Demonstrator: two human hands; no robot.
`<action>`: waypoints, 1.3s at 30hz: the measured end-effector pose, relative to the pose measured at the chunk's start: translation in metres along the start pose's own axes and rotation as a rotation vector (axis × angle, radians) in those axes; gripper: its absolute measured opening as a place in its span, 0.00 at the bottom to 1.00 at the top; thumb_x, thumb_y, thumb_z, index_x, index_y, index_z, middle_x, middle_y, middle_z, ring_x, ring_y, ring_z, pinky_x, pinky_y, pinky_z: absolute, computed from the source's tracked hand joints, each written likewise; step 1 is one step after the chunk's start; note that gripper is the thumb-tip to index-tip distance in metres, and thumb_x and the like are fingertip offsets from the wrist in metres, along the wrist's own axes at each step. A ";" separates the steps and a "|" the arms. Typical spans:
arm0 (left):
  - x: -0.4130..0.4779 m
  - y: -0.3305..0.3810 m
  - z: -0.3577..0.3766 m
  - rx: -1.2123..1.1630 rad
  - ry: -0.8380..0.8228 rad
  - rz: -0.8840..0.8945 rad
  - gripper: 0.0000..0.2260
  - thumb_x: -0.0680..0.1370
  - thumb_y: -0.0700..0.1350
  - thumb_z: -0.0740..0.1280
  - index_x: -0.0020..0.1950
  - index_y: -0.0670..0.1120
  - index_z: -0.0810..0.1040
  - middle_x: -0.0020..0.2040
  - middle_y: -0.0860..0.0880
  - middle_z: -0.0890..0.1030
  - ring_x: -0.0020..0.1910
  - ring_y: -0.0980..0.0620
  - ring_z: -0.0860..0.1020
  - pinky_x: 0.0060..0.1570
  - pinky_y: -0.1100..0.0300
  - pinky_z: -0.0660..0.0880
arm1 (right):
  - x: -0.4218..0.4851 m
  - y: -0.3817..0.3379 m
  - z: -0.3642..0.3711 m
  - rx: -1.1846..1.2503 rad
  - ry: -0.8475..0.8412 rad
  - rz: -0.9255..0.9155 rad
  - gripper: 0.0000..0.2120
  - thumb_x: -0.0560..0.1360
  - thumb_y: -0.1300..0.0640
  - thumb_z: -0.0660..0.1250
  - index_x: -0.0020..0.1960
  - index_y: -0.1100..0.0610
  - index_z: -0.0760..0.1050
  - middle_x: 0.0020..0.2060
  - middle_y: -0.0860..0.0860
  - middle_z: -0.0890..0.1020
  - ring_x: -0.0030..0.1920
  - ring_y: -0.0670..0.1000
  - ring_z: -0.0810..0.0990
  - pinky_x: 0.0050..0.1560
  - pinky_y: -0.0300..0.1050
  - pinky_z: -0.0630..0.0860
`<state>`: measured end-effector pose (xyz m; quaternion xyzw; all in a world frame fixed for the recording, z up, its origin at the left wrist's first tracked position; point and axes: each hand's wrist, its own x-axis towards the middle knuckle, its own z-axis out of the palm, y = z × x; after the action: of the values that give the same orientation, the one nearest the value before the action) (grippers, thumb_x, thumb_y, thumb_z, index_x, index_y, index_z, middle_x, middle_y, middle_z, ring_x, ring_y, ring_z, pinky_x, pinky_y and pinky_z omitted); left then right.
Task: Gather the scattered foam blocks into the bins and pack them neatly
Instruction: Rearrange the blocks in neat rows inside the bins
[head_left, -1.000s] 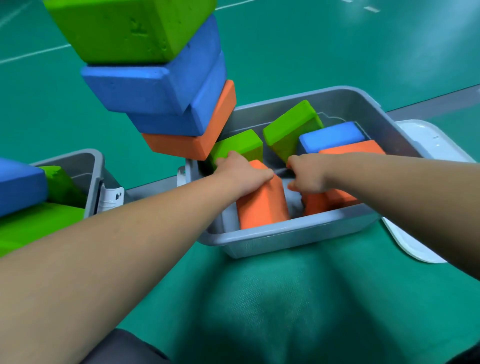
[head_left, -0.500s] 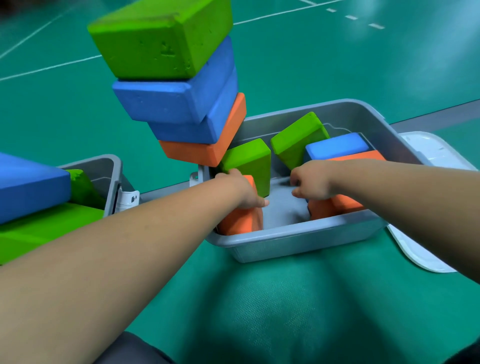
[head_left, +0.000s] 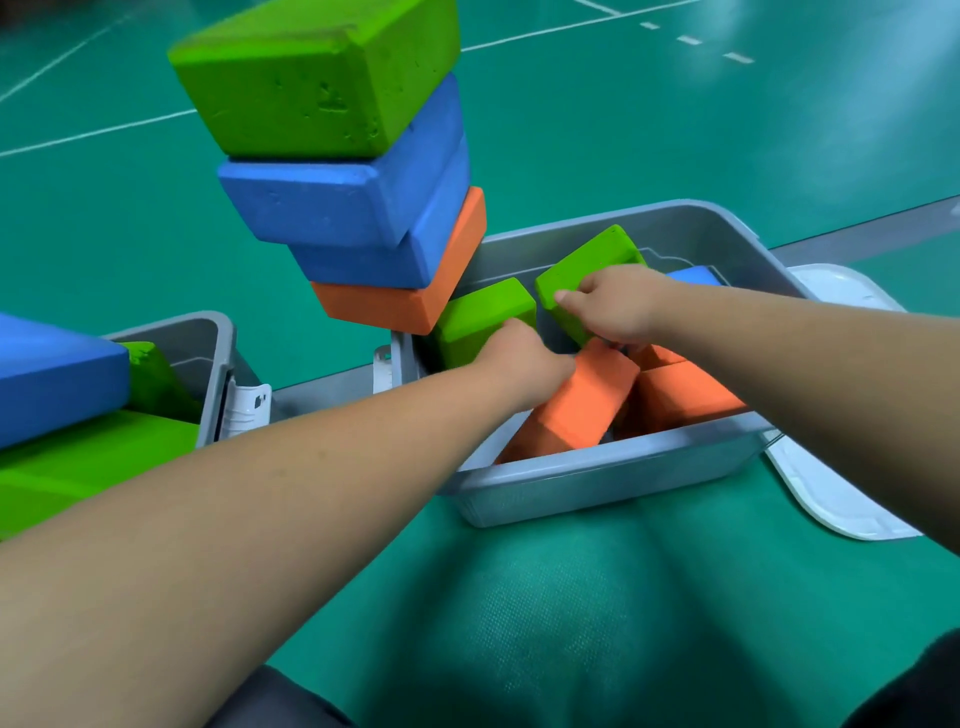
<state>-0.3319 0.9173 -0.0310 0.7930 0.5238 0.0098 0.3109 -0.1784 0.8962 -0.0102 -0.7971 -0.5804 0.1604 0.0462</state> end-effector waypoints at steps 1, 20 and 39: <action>0.003 0.004 0.001 0.009 -0.073 -0.002 0.18 0.79 0.52 0.69 0.57 0.38 0.80 0.52 0.42 0.84 0.53 0.42 0.83 0.29 0.58 0.68 | -0.003 0.003 0.003 -0.013 -0.041 0.012 0.29 0.85 0.40 0.53 0.48 0.63 0.80 0.44 0.59 0.85 0.45 0.59 0.83 0.49 0.48 0.78; 0.010 -0.016 0.020 -0.541 -0.557 -0.164 0.15 0.87 0.51 0.60 0.59 0.38 0.76 0.54 0.39 0.82 0.46 0.40 0.83 0.53 0.56 0.82 | 0.015 0.015 0.017 -0.031 0.067 0.093 0.19 0.82 0.47 0.59 0.55 0.62 0.80 0.56 0.62 0.83 0.59 0.62 0.79 0.48 0.45 0.68; 0.007 -0.043 -0.010 -0.132 -0.401 -0.084 0.12 0.84 0.41 0.64 0.65 0.43 0.80 0.58 0.45 0.85 0.55 0.46 0.86 0.58 0.47 0.83 | 0.073 -0.037 0.052 0.036 0.022 -0.110 0.40 0.70 0.59 0.70 0.80 0.56 0.61 0.77 0.57 0.67 0.74 0.59 0.69 0.72 0.54 0.69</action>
<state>-0.3677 0.9390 -0.0462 0.7344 0.4823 -0.1270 0.4604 -0.2082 0.9705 -0.0646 -0.7648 -0.6197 0.1594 0.0757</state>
